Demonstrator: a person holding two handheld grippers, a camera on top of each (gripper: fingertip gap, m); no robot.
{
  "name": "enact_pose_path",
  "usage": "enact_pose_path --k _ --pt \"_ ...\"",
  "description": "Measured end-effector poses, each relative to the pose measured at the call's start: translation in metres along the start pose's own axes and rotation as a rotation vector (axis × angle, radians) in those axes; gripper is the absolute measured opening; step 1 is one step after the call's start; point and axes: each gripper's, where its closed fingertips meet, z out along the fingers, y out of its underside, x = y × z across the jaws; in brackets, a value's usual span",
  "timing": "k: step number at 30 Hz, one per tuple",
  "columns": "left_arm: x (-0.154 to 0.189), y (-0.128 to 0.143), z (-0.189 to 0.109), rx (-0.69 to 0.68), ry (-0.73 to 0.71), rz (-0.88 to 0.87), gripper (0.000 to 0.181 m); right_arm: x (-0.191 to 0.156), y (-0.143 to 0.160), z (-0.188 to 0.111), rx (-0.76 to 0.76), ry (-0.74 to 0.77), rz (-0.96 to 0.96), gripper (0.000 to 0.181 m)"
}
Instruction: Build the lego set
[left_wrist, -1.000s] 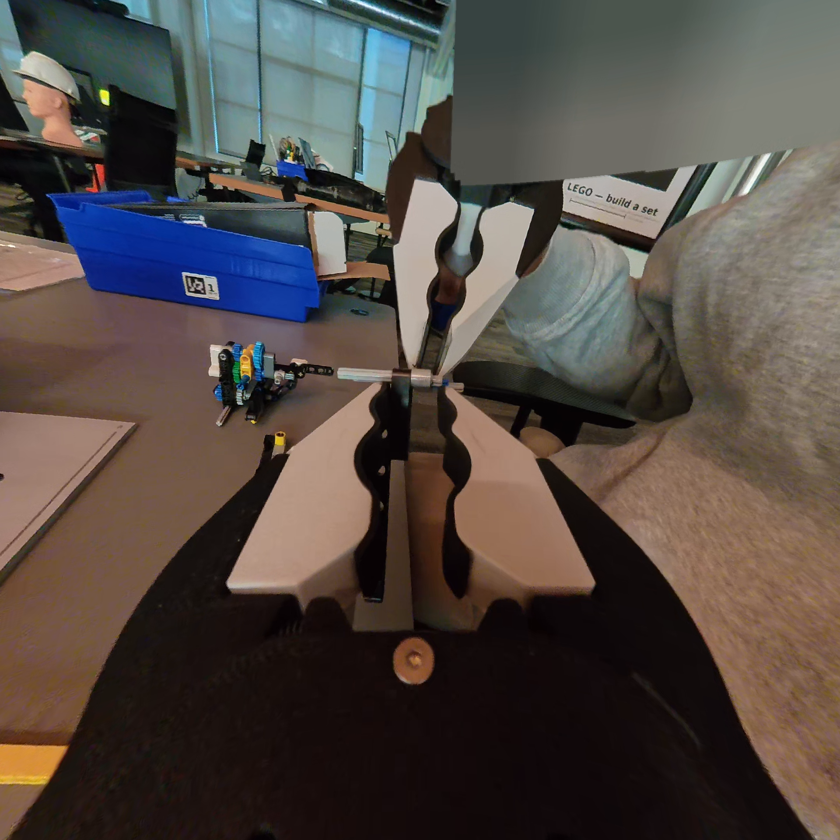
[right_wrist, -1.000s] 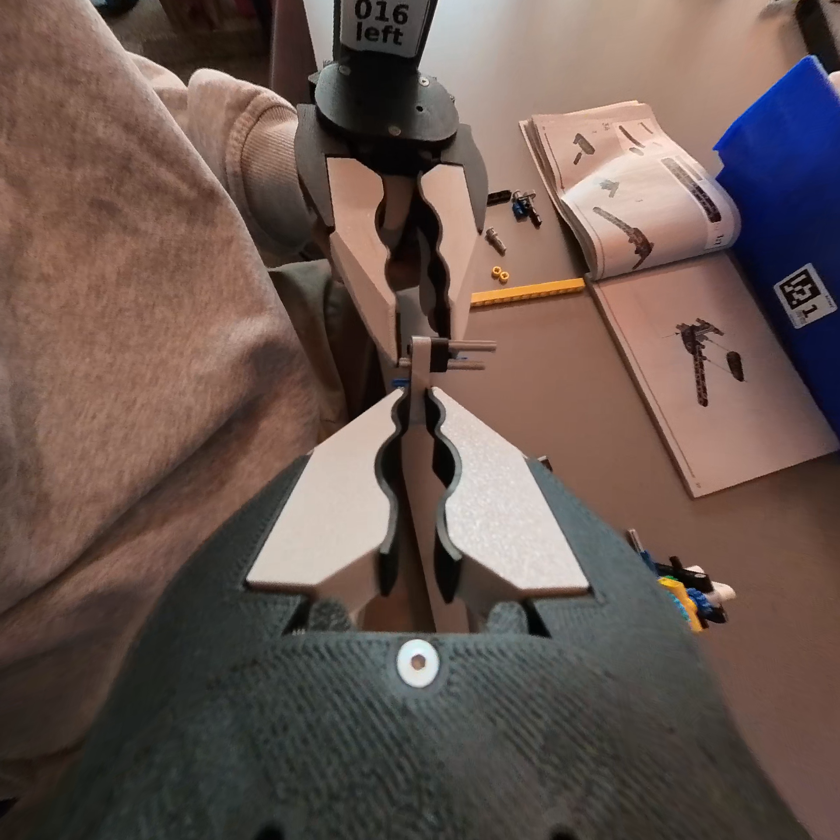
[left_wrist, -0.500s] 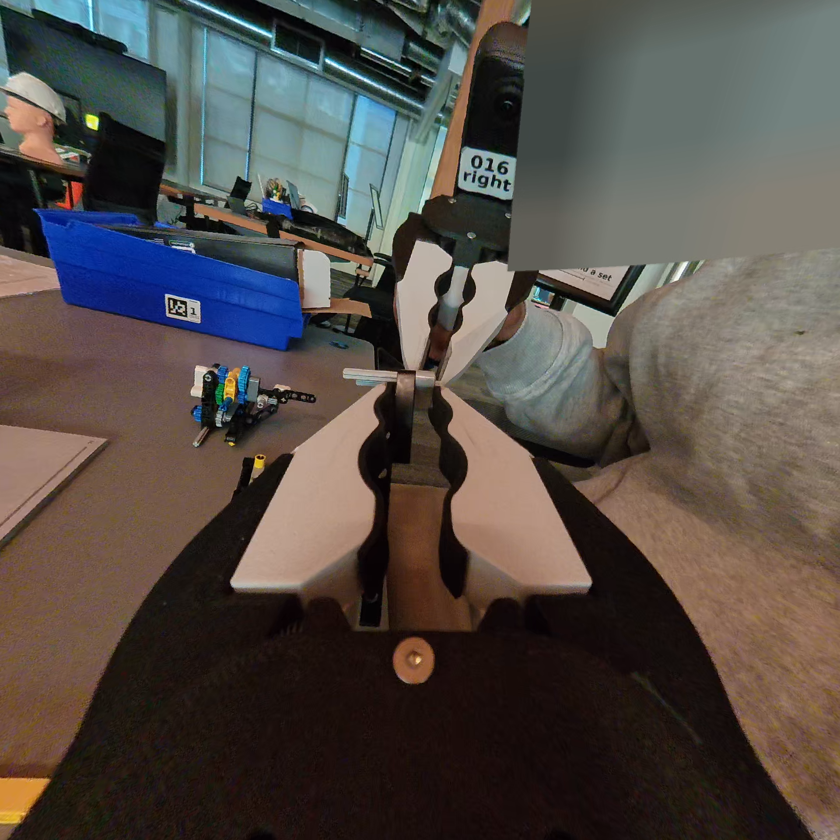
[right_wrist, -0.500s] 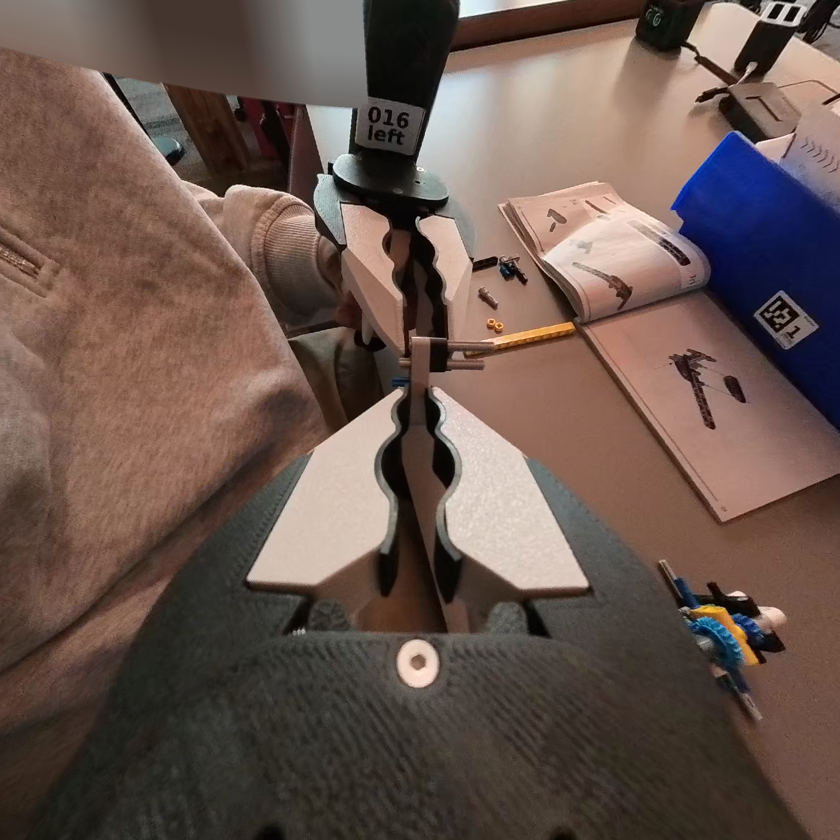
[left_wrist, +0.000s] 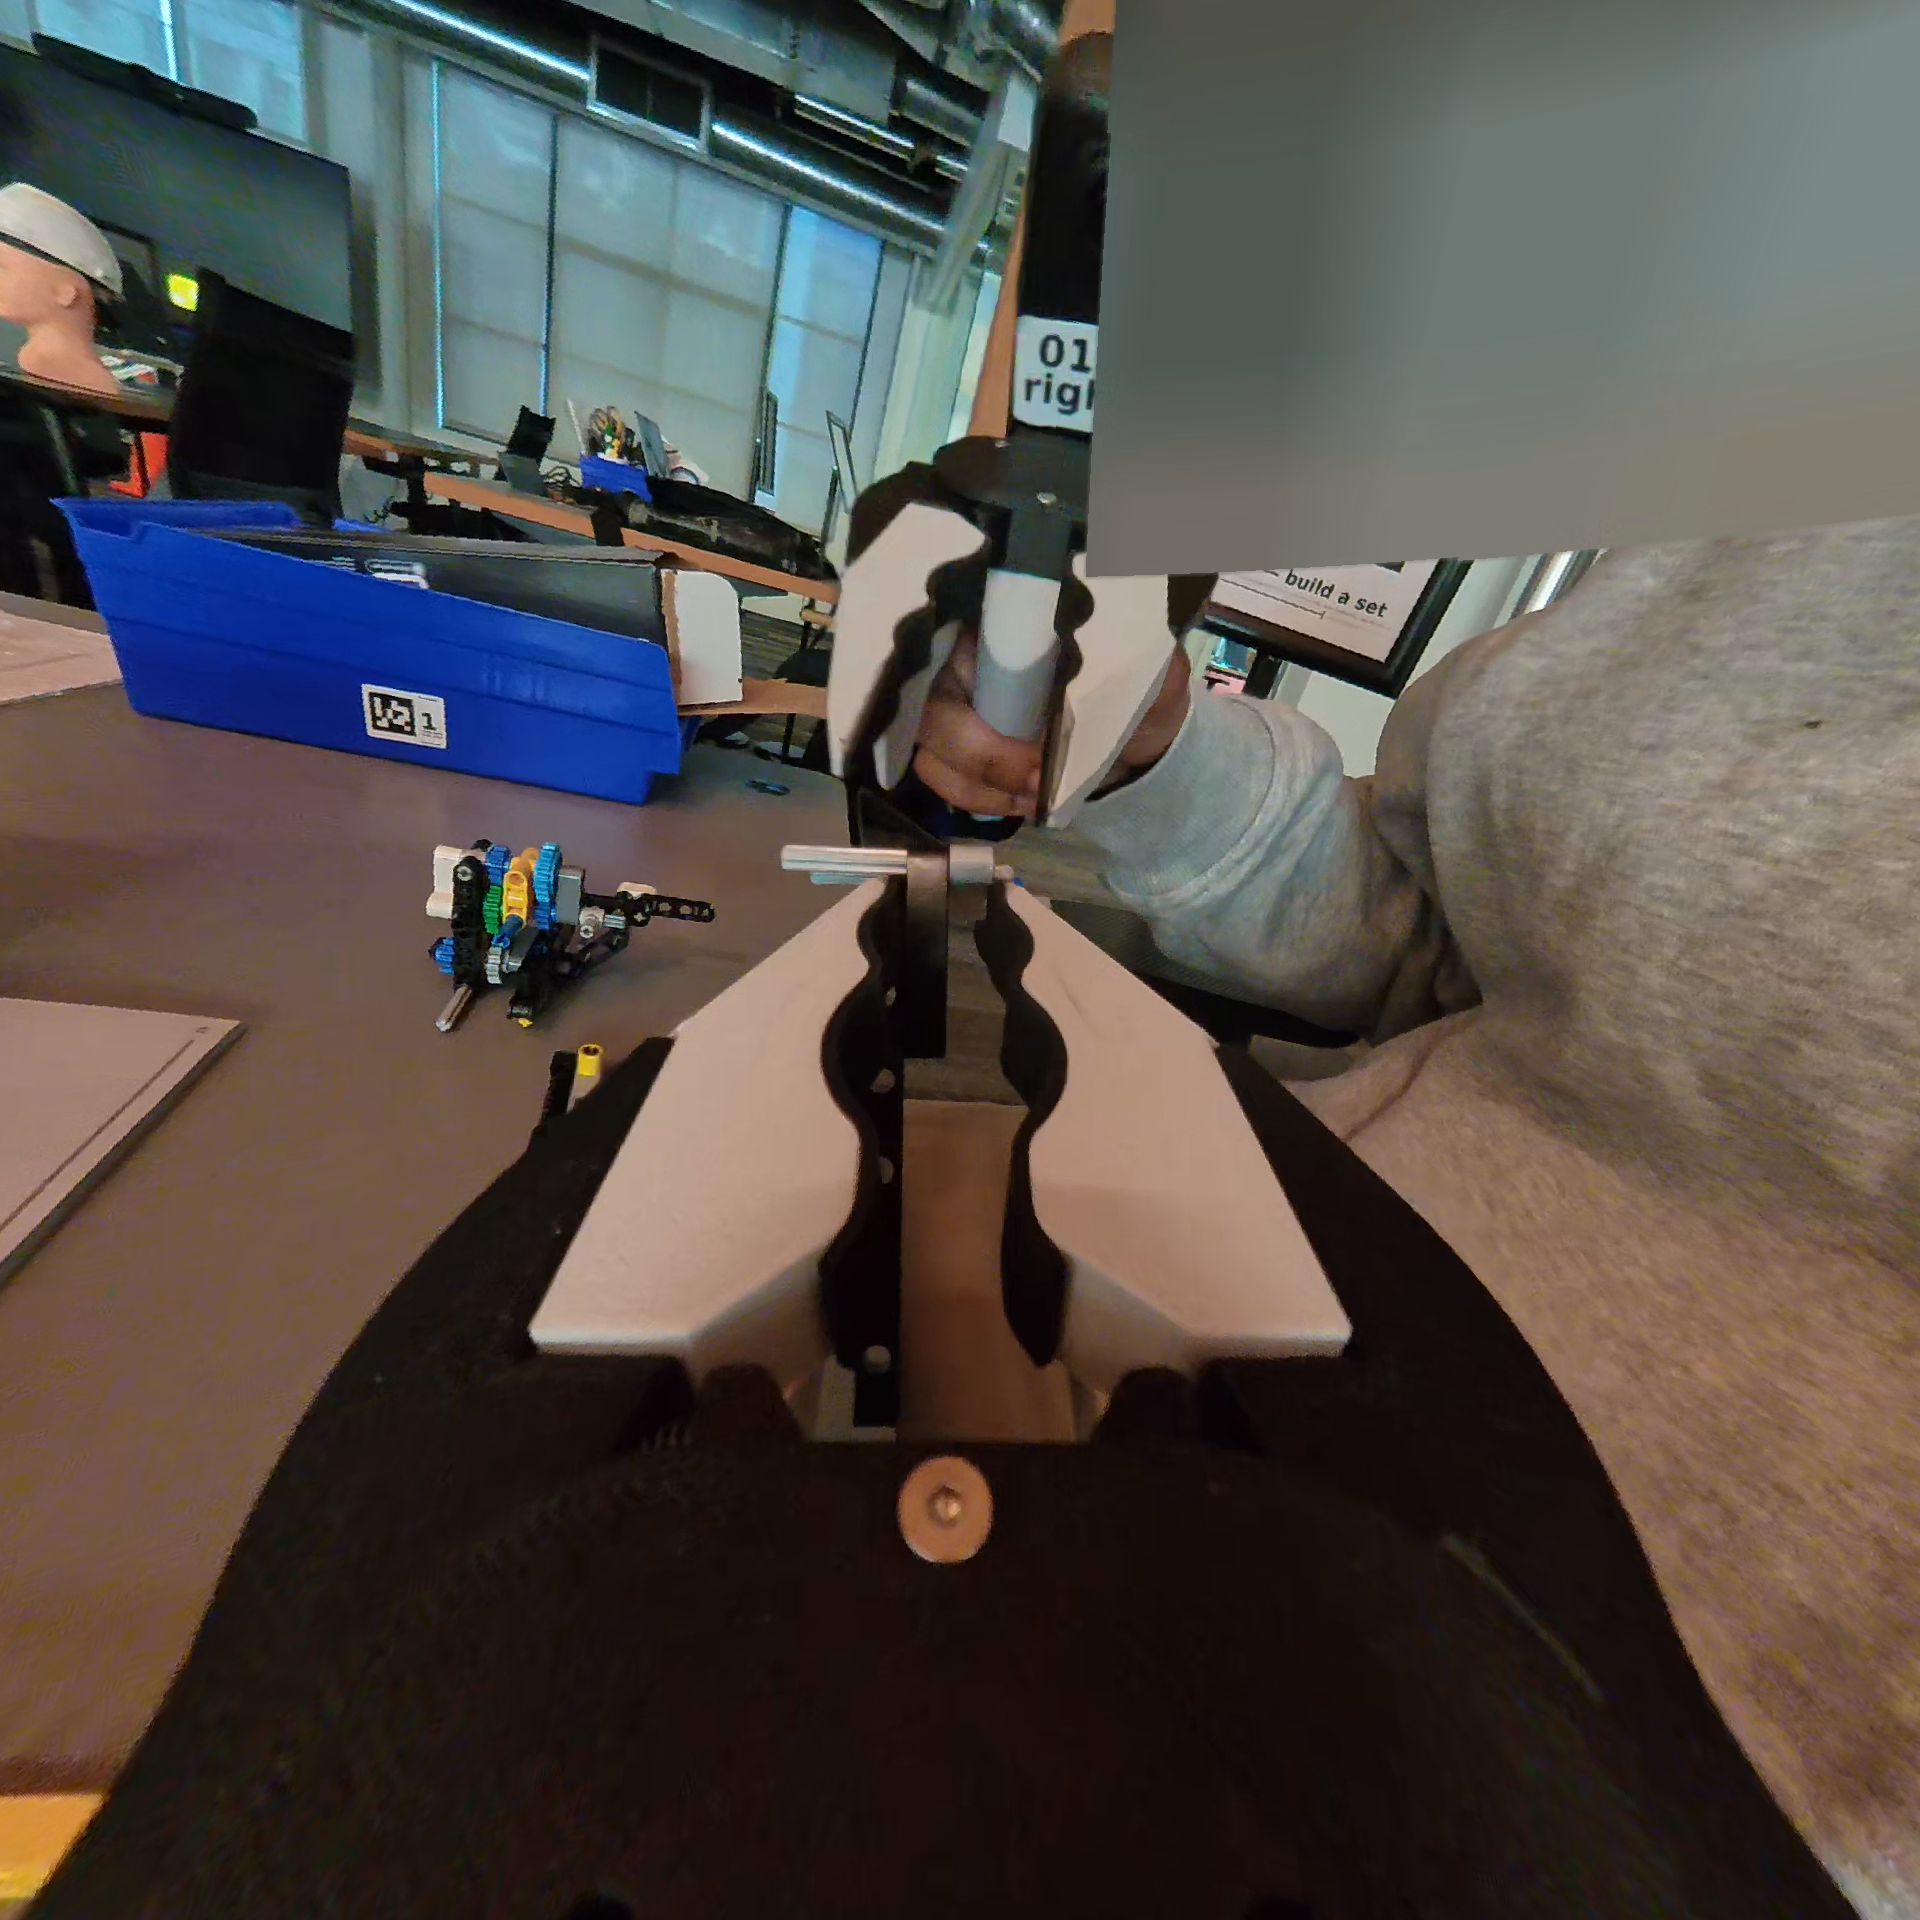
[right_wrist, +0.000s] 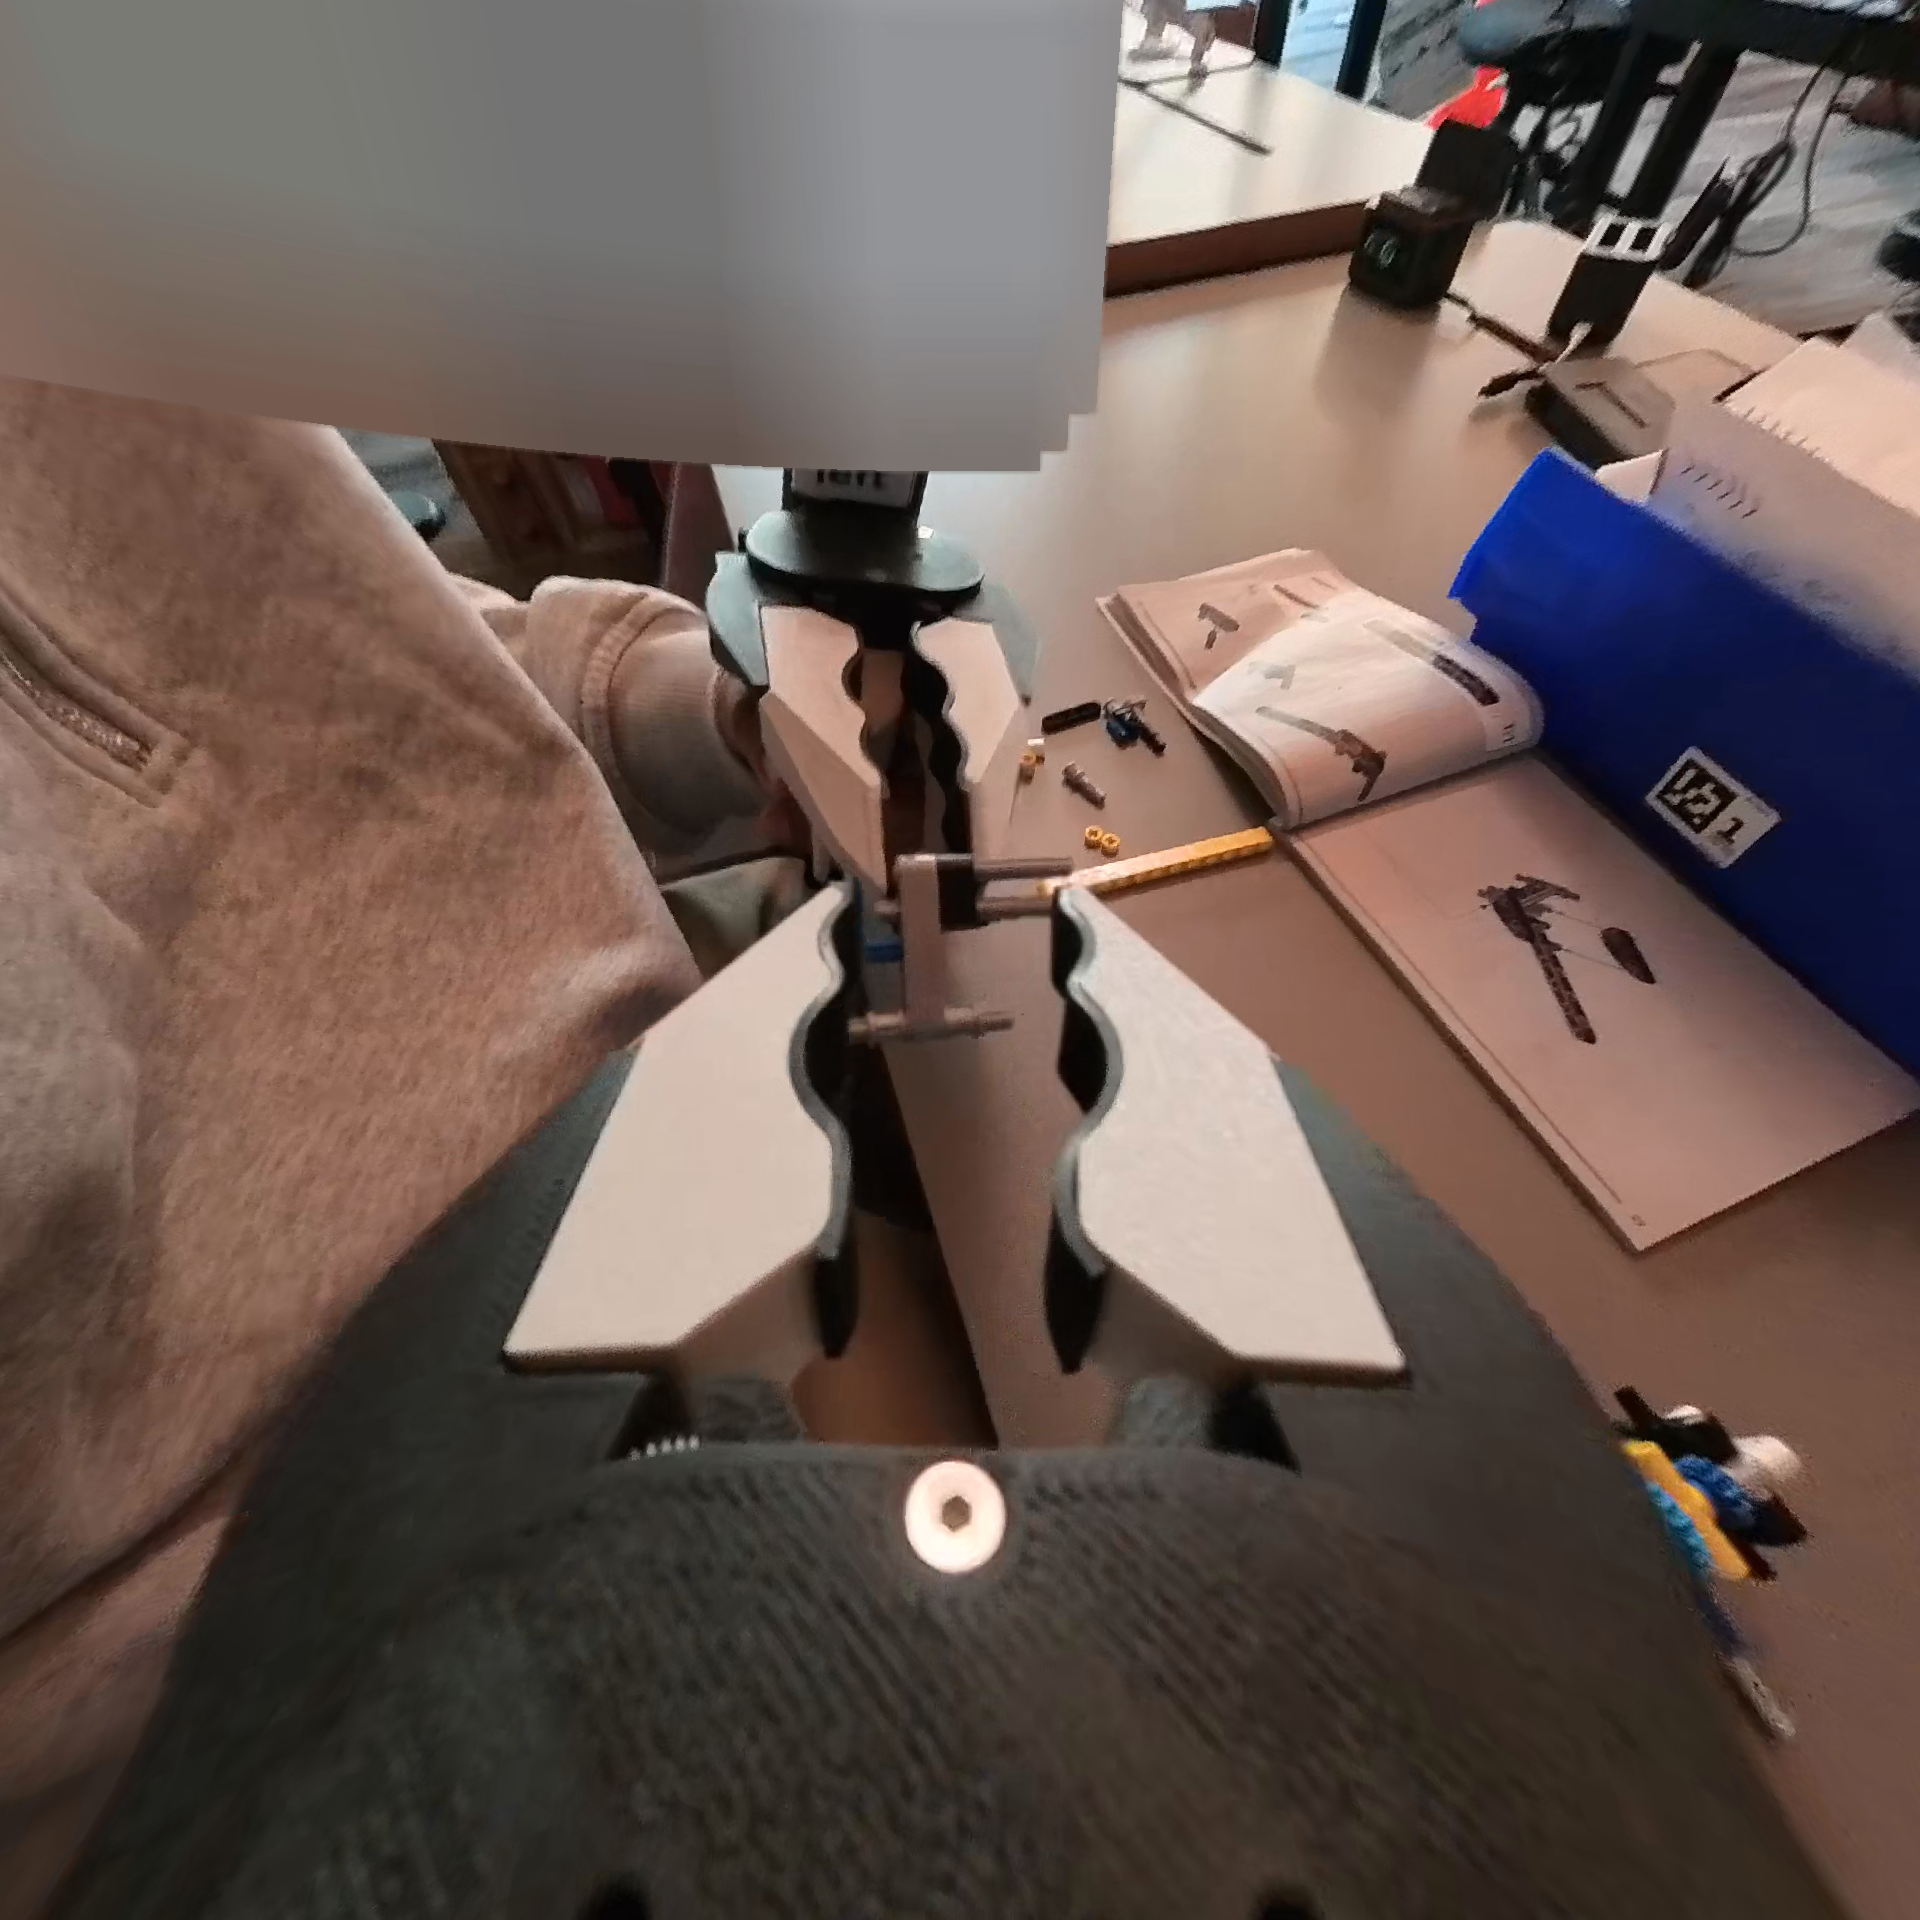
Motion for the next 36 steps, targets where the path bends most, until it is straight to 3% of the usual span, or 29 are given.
enact_pose_path --k 11,36 --pt "0.013 0.004 0.004 -0.025 0.074 0.003 0.010 -0.008 0.007 0.012 -0.001 -0.092 0.066 0.046" --pt "0.016 0.006 0.005 -0.041 0.095 -0.011 0.002 -0.017 0.008 0.008 0.000 -0.177 0.061 0.038"
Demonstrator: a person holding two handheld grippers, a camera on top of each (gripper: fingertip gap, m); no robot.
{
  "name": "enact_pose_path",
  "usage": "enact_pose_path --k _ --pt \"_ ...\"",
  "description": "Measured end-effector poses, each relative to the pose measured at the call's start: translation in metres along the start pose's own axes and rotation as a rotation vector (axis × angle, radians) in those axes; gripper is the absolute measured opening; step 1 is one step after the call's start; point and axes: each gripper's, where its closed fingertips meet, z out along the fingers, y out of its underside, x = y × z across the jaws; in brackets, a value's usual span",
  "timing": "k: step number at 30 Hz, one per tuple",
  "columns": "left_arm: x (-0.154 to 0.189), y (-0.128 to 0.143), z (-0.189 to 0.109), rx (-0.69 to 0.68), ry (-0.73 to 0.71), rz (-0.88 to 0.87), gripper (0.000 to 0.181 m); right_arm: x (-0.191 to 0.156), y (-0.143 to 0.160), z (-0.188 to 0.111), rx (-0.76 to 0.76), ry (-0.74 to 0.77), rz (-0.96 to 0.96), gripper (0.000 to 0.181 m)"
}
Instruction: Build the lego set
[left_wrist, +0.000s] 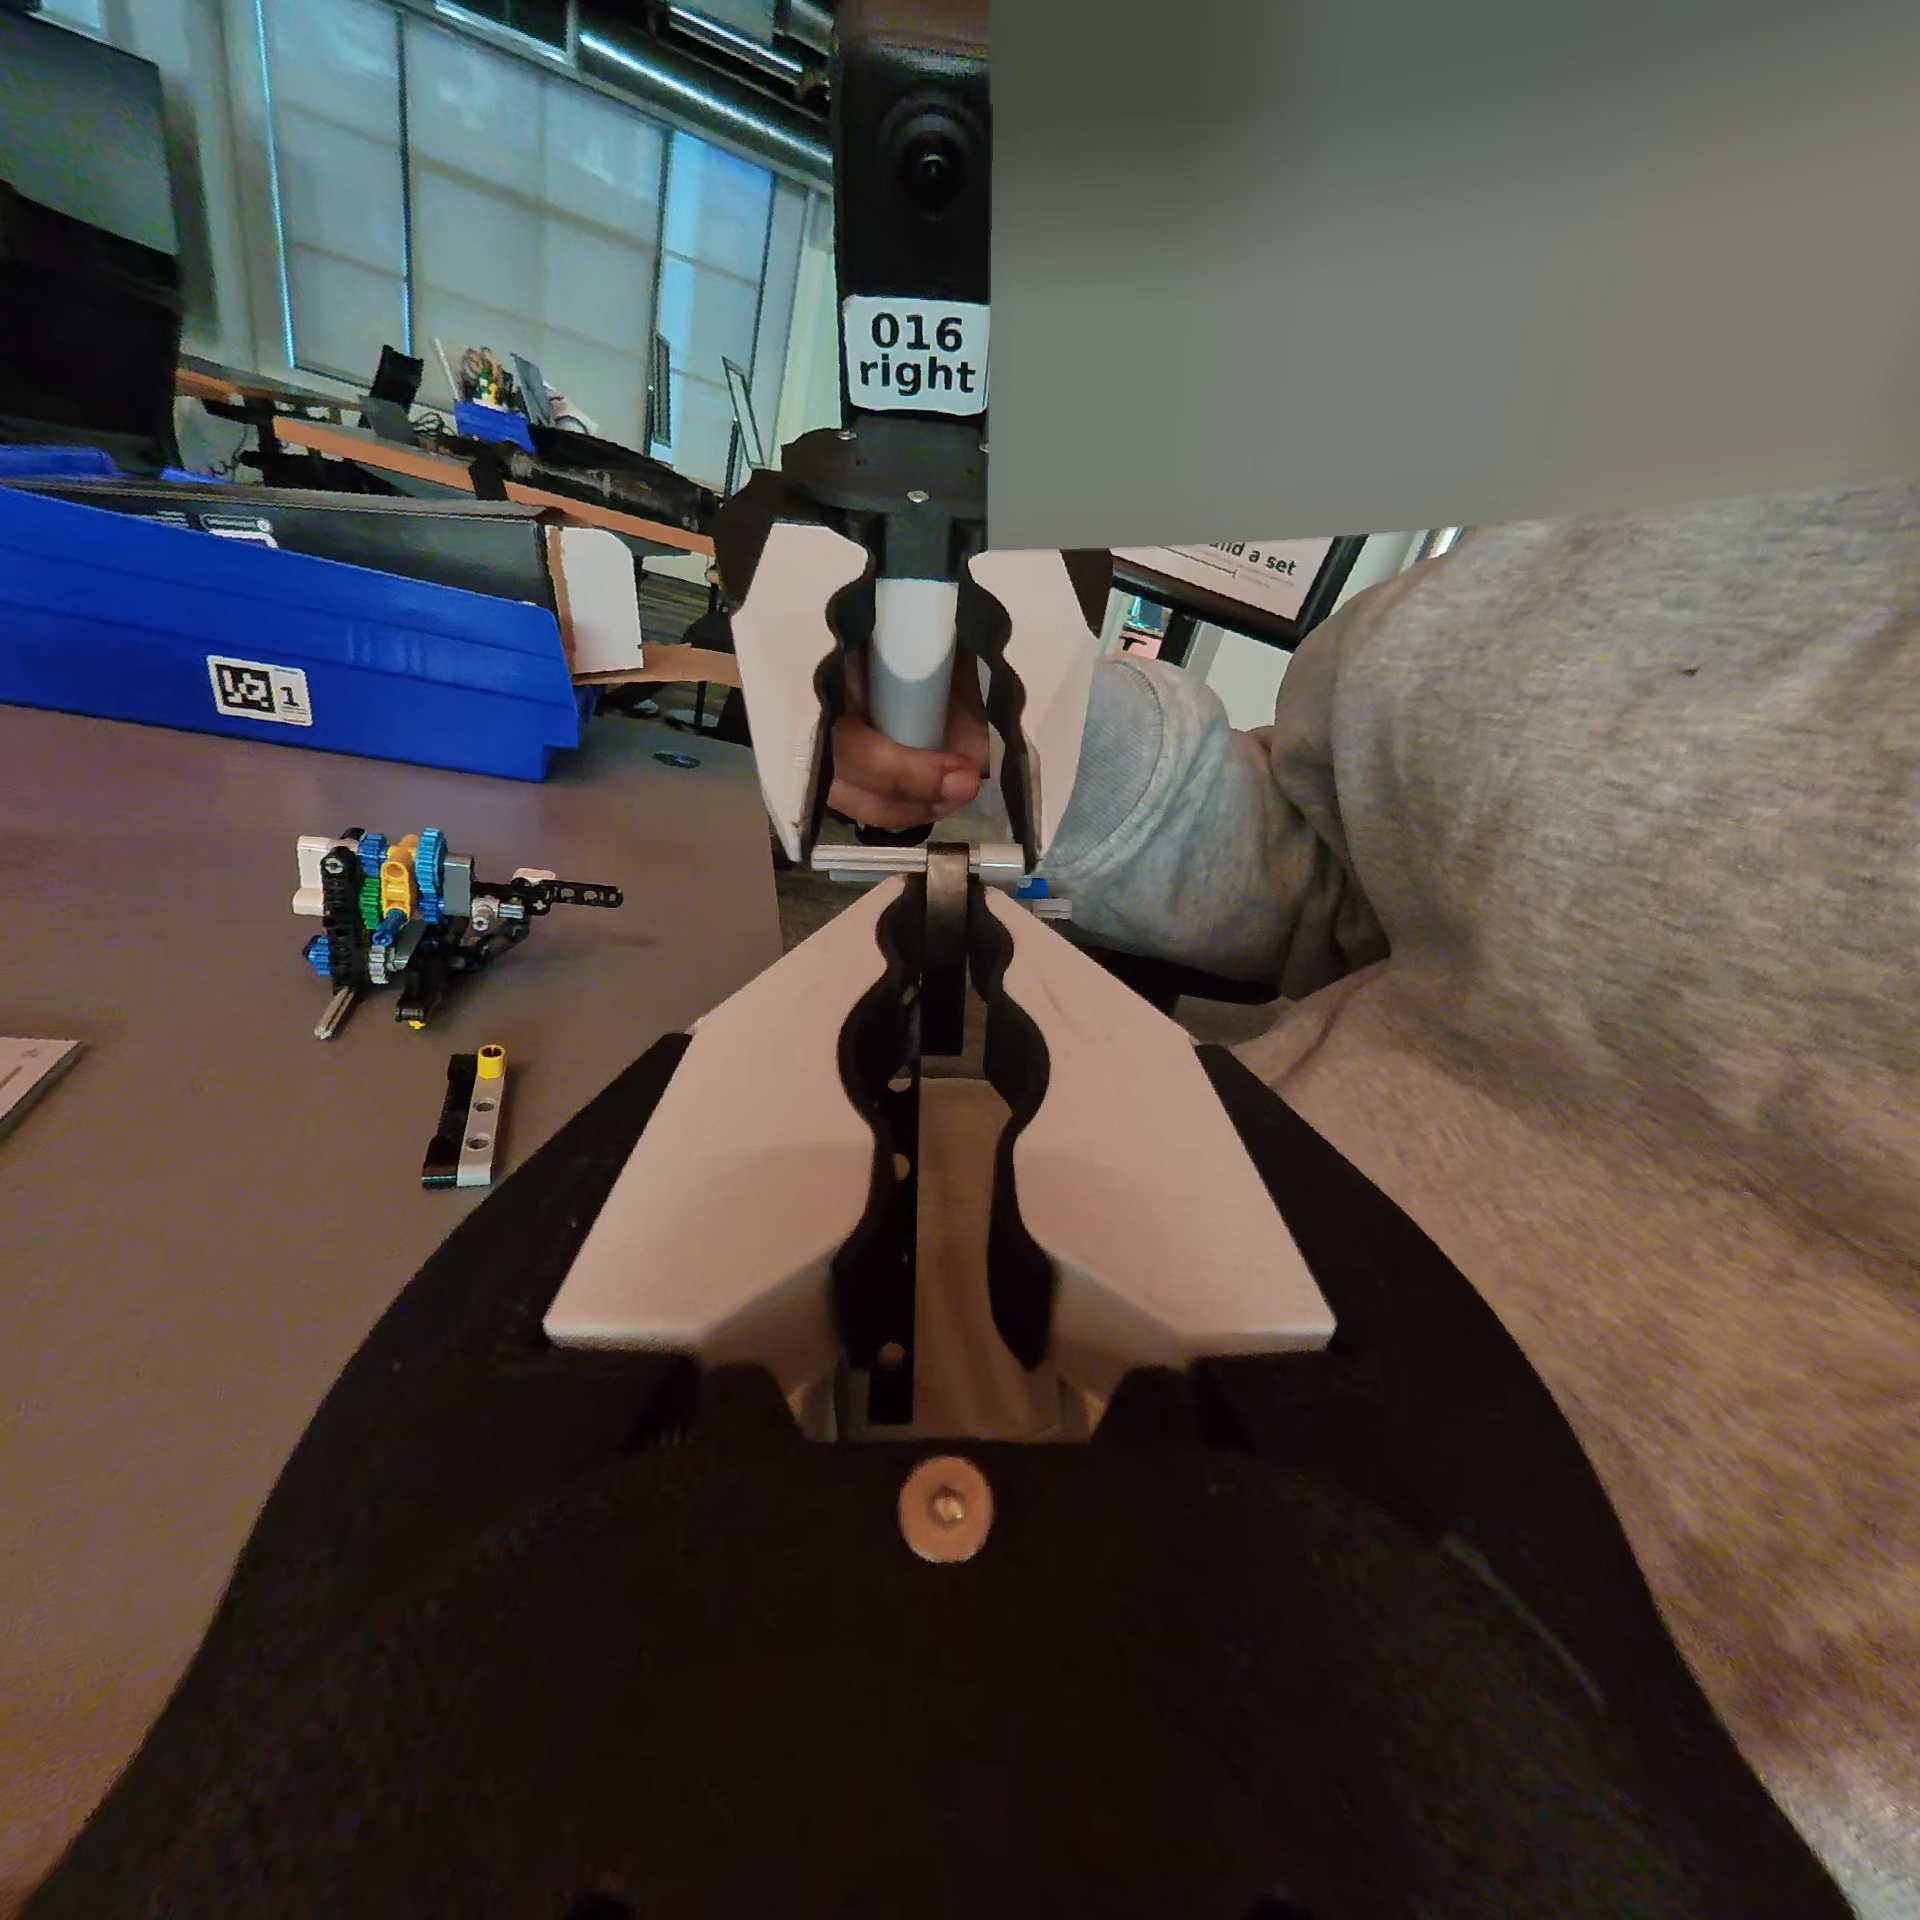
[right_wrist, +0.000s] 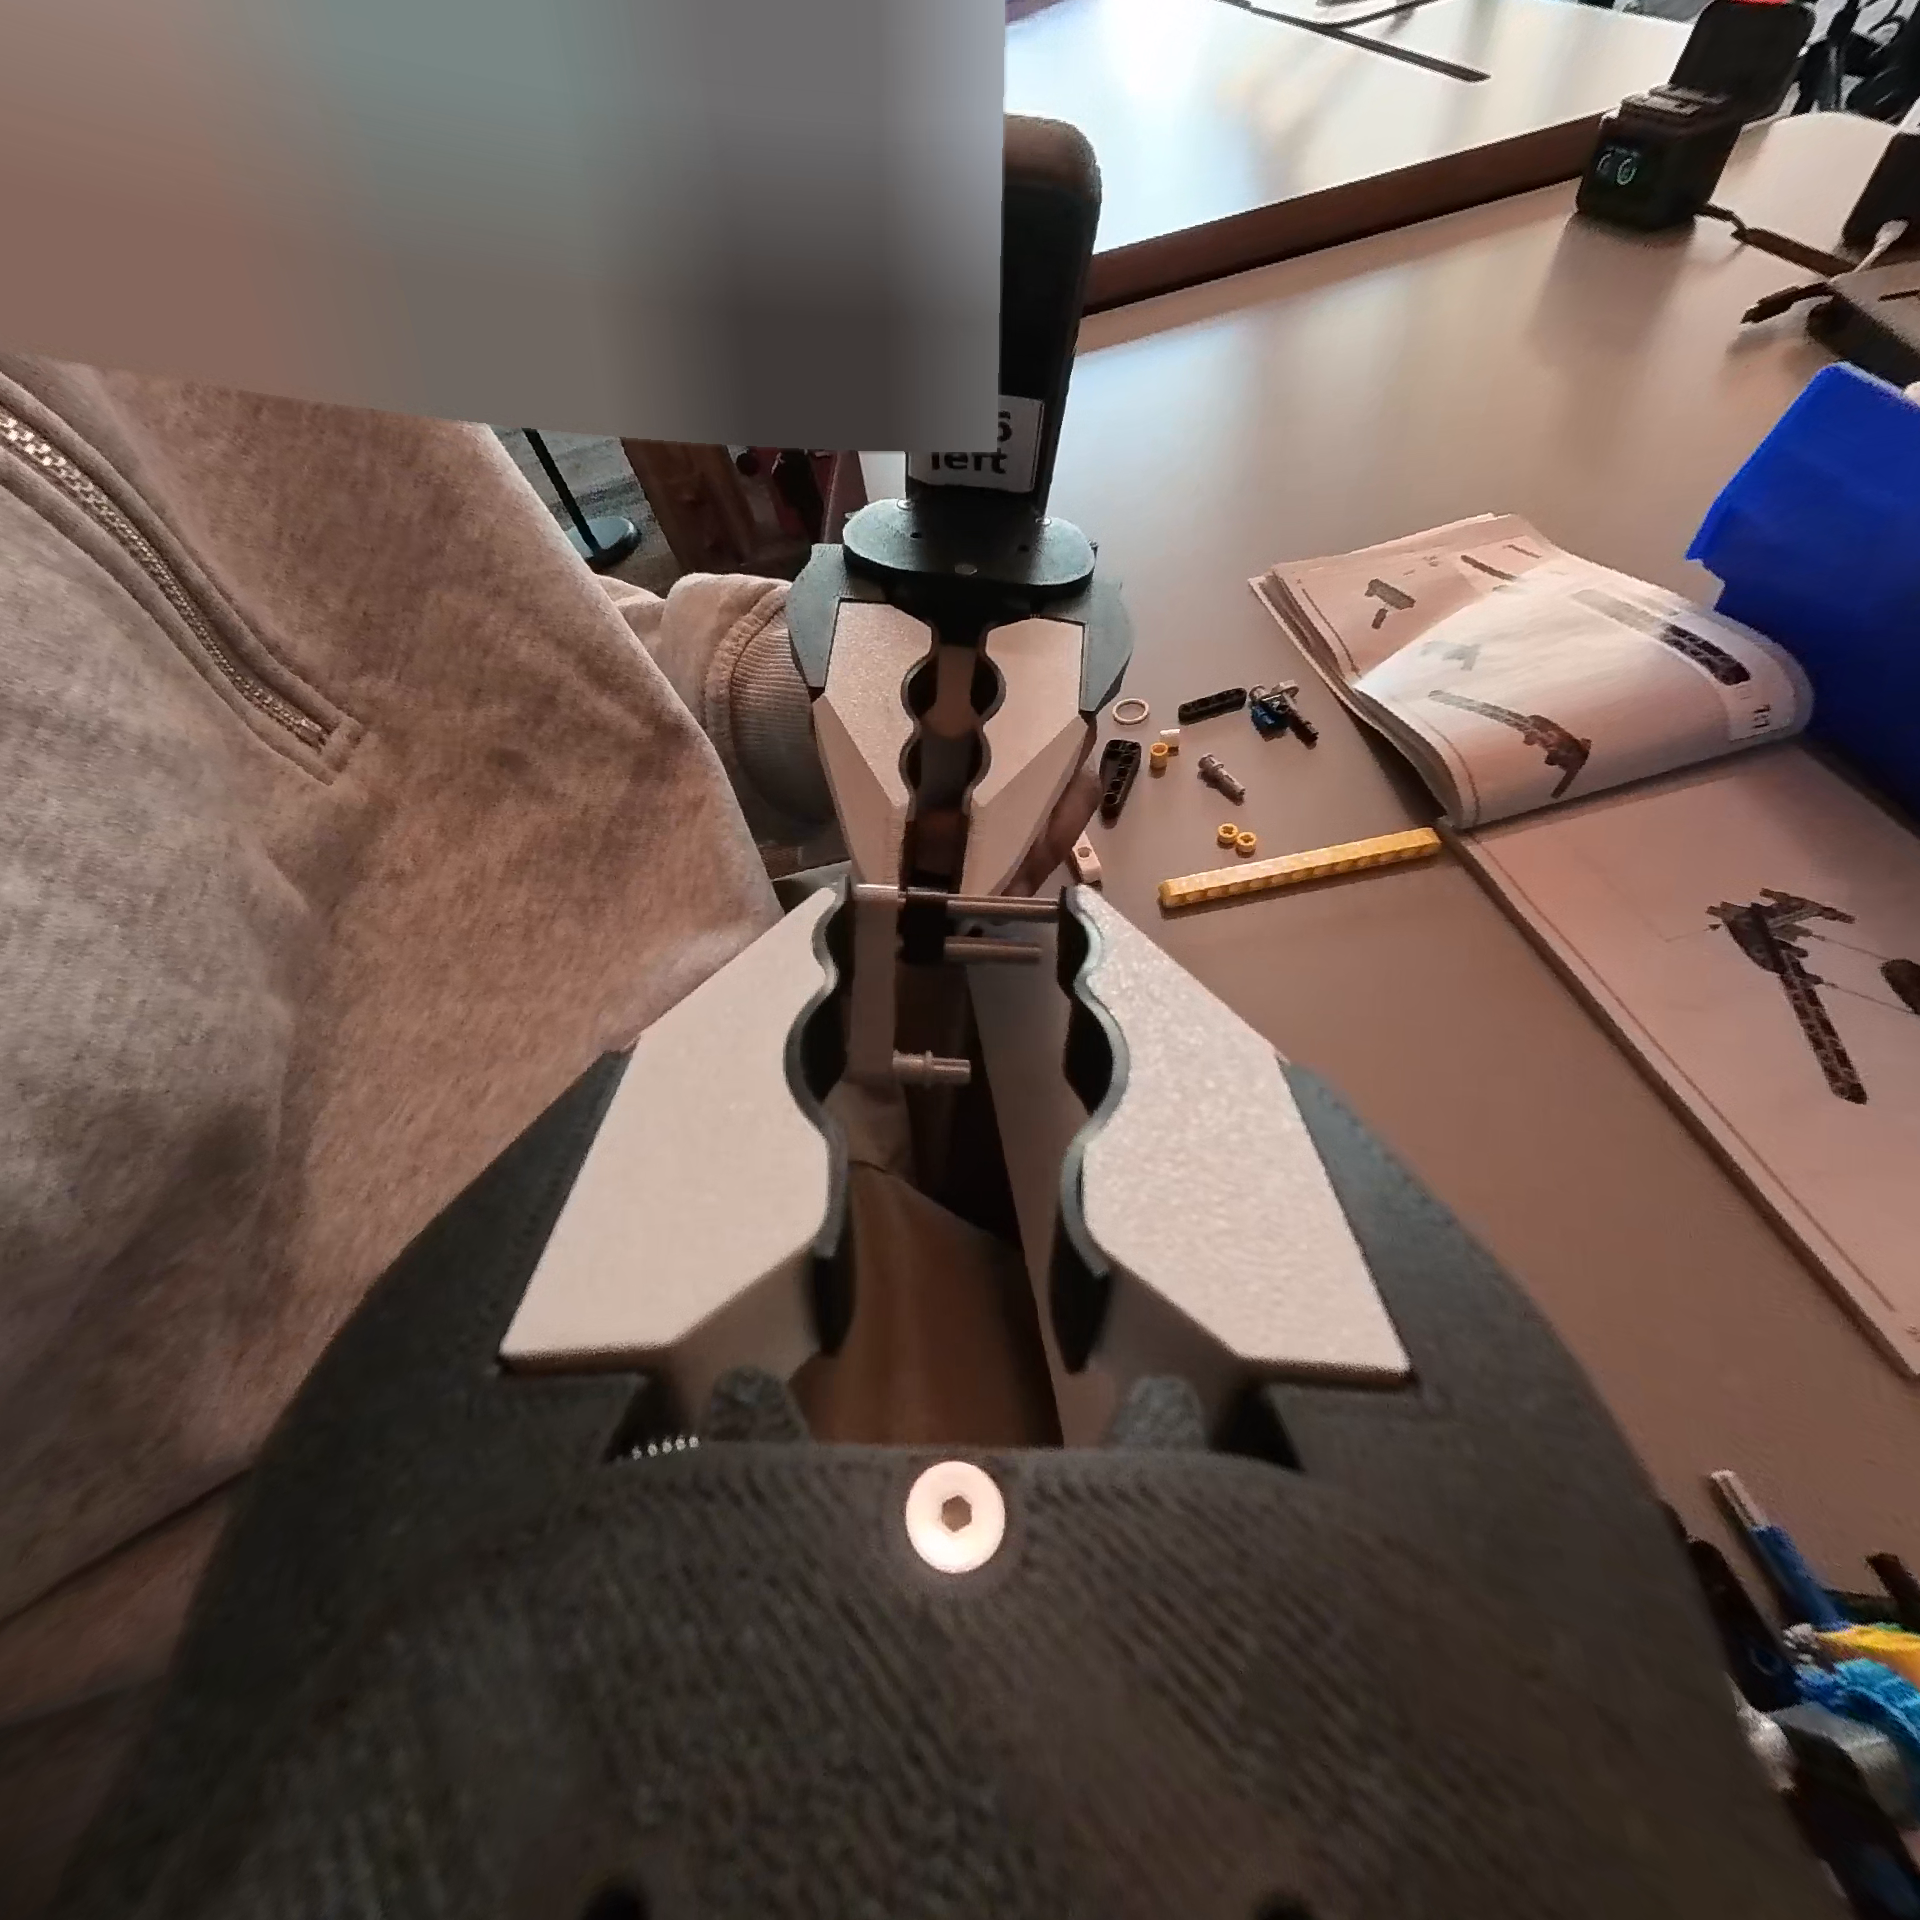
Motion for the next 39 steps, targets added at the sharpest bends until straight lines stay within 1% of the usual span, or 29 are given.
enact_pose_path --k 13,20,24,27,39 --pt "0.0032 0.0002 0.0000 0.000 0.017 0.001 0.002 -0.0007 0.0004 -0.0004 -0.001 -0.027 0.018 0.038" --pt "0.0042 0.0002 0.0005 0.000 0.026 -0.008 0.013 0.0033 0.0010 -0.0017 0.036 -0.027 0.054 0.037" --pt "0.0041 -0.0003 0.0002 0.002 0.028 -0.013 0.013 0.0036 0.0011 -0.0020 0.081 -0.050 0.099 0.037" --pt "0.0035 -0.0013 -0.0003 0.008 0.028 -0.019 0.009 0.0026 0.0005 -0.0017 0.103 -0.063 0.118 0.037" --pt "0.0052 -0.0039 -0.0009 0.027 0.055 -0.066 0.012 0.0026 -0.0015 -0.0019 0.127 -0.062 0.137 0.037"
